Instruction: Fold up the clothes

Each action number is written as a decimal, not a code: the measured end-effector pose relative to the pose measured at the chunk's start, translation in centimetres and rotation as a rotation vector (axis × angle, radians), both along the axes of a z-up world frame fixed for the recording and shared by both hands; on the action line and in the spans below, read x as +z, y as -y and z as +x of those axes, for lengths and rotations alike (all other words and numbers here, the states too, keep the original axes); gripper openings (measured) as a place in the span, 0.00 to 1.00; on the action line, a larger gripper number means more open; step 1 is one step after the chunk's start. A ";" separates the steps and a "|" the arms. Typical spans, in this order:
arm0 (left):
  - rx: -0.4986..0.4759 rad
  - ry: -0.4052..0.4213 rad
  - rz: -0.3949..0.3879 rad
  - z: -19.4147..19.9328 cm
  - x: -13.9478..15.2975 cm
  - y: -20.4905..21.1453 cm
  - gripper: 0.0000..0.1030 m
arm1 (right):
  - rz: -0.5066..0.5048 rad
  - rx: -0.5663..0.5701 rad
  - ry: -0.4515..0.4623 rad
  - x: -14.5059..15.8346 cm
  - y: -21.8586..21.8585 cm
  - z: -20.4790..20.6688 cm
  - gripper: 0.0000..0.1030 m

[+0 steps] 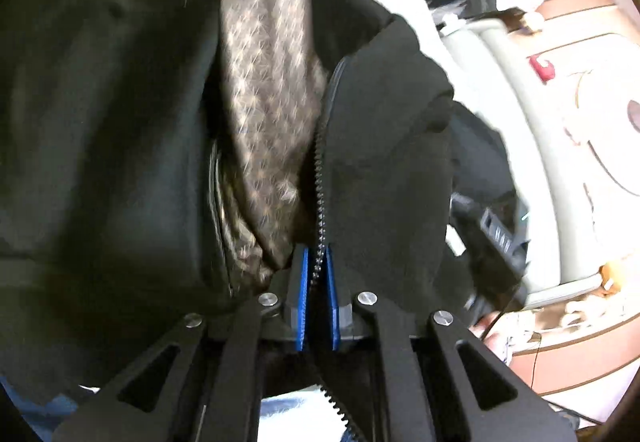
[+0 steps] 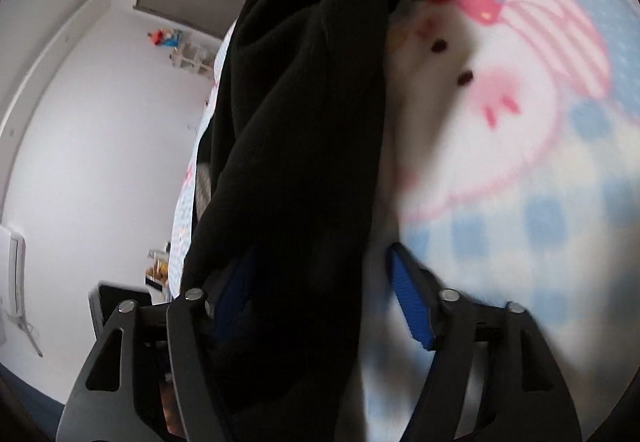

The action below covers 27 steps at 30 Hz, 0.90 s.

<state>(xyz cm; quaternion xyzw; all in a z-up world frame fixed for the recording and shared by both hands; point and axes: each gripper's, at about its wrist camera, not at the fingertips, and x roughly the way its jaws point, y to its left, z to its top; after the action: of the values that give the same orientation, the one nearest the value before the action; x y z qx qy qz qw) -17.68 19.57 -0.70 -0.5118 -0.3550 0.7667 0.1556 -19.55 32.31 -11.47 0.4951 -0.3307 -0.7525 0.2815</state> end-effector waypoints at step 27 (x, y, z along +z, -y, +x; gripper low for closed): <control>-0.261 -0.172 -0.061 -9.1 7.9 -0.3 0.29 | 0.571 -0.142 -0.277 14.9 -11.4 4.5 0.25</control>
<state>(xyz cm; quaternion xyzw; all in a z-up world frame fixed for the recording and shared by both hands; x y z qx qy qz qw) -26.75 19.90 7.23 -0.4906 -0.2471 0.7914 0.2682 -15.10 43.70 3.47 0.4226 -0.0983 -0.8928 0.1207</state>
